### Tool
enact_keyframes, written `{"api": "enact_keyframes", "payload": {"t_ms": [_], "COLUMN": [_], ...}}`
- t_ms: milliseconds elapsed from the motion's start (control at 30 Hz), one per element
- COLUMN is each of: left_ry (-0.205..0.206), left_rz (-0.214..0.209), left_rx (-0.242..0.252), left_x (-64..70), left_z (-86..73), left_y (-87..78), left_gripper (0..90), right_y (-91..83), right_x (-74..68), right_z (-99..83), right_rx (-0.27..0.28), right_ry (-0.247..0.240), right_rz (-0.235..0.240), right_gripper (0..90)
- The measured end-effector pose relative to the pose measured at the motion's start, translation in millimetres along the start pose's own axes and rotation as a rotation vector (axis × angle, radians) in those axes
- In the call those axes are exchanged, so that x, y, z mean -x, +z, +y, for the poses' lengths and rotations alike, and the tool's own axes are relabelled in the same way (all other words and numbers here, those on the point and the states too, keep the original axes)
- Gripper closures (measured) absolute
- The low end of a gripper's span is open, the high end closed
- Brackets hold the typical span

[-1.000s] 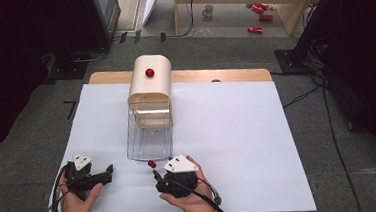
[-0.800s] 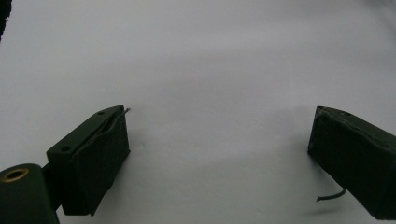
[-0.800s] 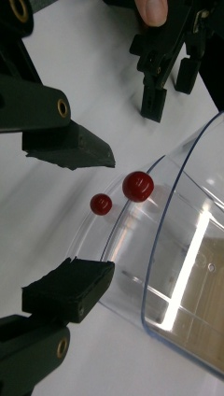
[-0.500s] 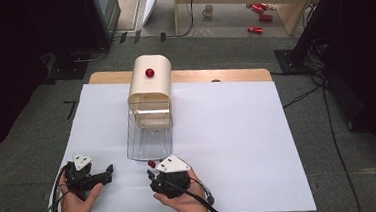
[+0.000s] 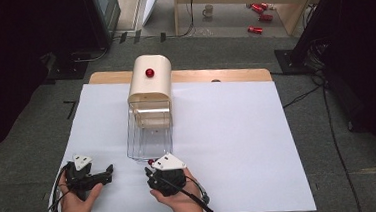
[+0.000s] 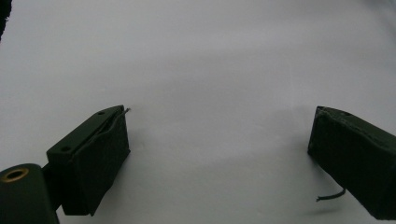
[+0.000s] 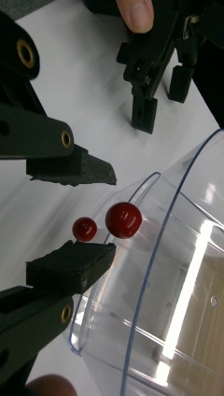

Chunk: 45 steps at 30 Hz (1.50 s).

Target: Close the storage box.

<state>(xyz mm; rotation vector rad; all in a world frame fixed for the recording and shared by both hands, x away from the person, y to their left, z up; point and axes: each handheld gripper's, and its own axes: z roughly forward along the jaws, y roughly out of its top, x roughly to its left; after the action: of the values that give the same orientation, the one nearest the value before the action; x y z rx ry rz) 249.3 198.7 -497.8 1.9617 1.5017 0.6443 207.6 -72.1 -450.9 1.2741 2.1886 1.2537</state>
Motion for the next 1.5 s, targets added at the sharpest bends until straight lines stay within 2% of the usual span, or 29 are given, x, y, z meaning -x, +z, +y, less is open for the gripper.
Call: {"api": "enact_keyframes", "payload": {"t_ms": [367,567,667,967,1133,1500], "left_ry": [0.0,0.0,0.0,0.0,0.0,-0.001], "left_rz": [0.0,0.0,0.0,0.0,0.0,0.0], "left_rx": [0.0,0.0,0.0,0.0,0.0,0.001], "left_x": [0.0,0.0,0.0,0.0,0.0,0.1], "left_z": [0.0,0.0,0.0,0.0,0.0,0.0], "left_y": [0.0,0.0,0.0,0.0,0.0,0.1], "left_gripper": [5.4,5.4,5.4,5.4,5.4,5.4], "right_y": [1.3,4.6,6.6,5.2,-3.2,-11.2], "right_x": [2.2,1.1,0.1,-3.3,-7.9,-8.6], "right_z": [1.4,0.9,0.7,1.4,6.4,21.1], "right_rx": [0.017,0.022,0.025,0.041,0.068,0.091], "right_ry": [0.036,0.07,0.1,0.077,0.049,0.026], "right_rz": [-0.021,-0.02,-0.021,-0.047,-0.078,-0.083], "right_gripper": [70.9,71.2,74.5,76.4,77.2,78.0]}}
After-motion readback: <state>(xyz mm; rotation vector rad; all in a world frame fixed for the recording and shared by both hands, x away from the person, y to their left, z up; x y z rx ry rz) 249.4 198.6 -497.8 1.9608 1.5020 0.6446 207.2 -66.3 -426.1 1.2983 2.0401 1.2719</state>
